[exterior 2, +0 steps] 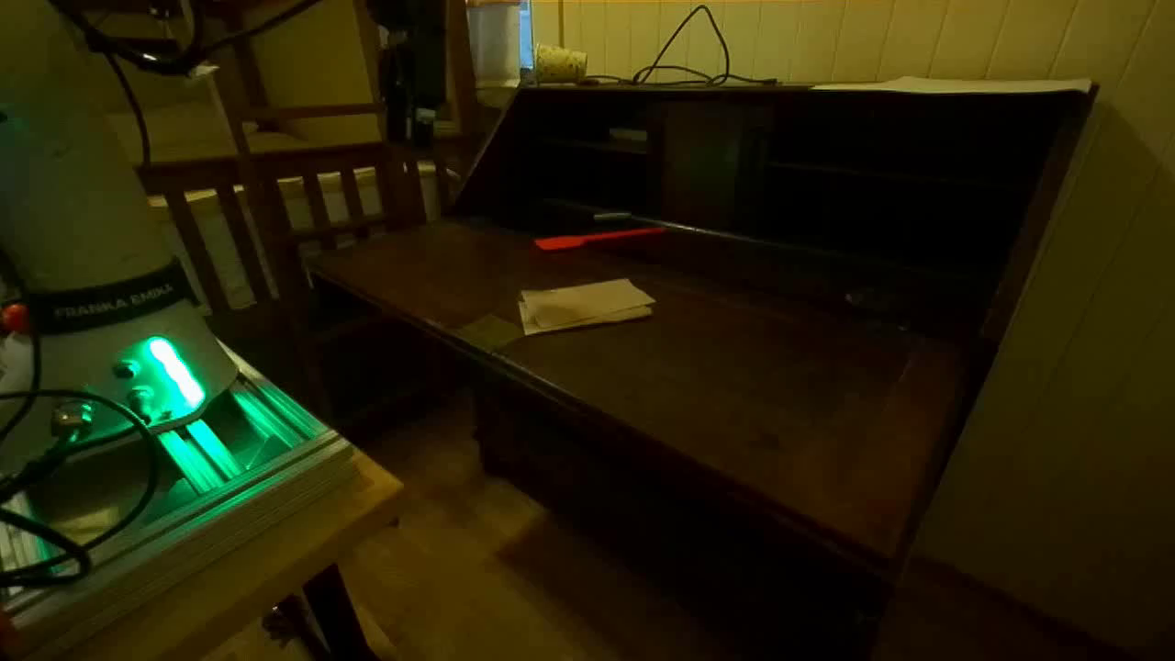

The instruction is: Open the cabinet door

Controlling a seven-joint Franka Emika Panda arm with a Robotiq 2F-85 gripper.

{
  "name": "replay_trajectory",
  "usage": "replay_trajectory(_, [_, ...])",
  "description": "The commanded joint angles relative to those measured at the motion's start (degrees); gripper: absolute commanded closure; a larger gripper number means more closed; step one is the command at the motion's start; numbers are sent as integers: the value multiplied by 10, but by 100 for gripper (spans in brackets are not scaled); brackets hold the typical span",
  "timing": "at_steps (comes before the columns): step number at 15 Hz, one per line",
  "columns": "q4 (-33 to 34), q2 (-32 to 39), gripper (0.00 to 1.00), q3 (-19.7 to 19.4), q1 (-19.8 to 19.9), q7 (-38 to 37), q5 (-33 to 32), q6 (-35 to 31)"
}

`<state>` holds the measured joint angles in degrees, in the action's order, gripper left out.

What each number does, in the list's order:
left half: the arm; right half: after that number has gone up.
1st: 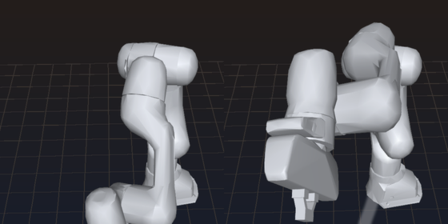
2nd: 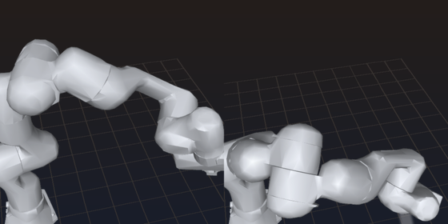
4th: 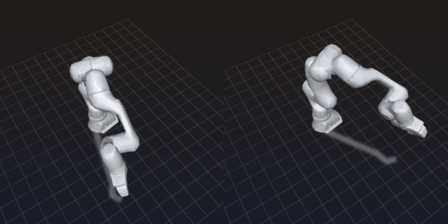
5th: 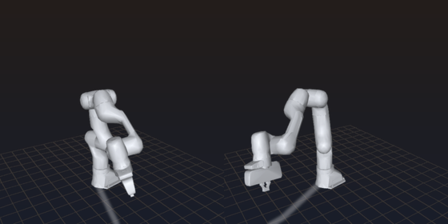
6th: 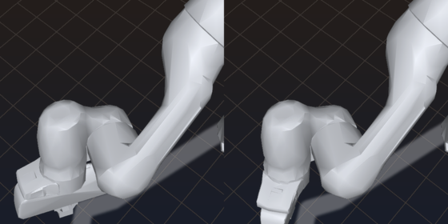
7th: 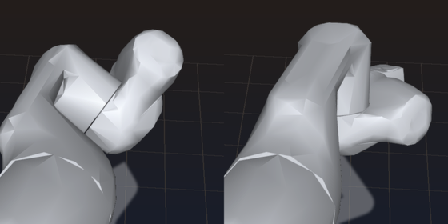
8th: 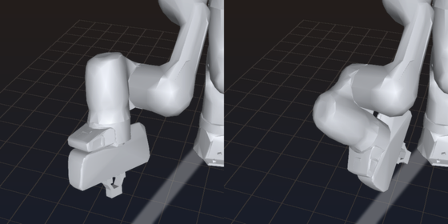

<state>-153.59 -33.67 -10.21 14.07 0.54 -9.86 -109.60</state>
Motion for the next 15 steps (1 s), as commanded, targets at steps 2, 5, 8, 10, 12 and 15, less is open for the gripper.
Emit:
replay_trajectory(2, [1, 0, 0, 0, 0, 0, 0, 2])
replay_trajectory(5, [1, 0, 0, 0, 0, 0, 0, 2])
replay_trajectory(8, [1, 0, 0, 0, 0, 0, 0, 2])
replay_trajectory(10, [1, 0, 0, 0, 0, 0, 0, 2])
replay_trajectory(12, [1, 0, 0, 0, 0, 0, 0, 2])
replay_trajectory(15, [3, 7, 0, 2, 4, -24, 3, -20])
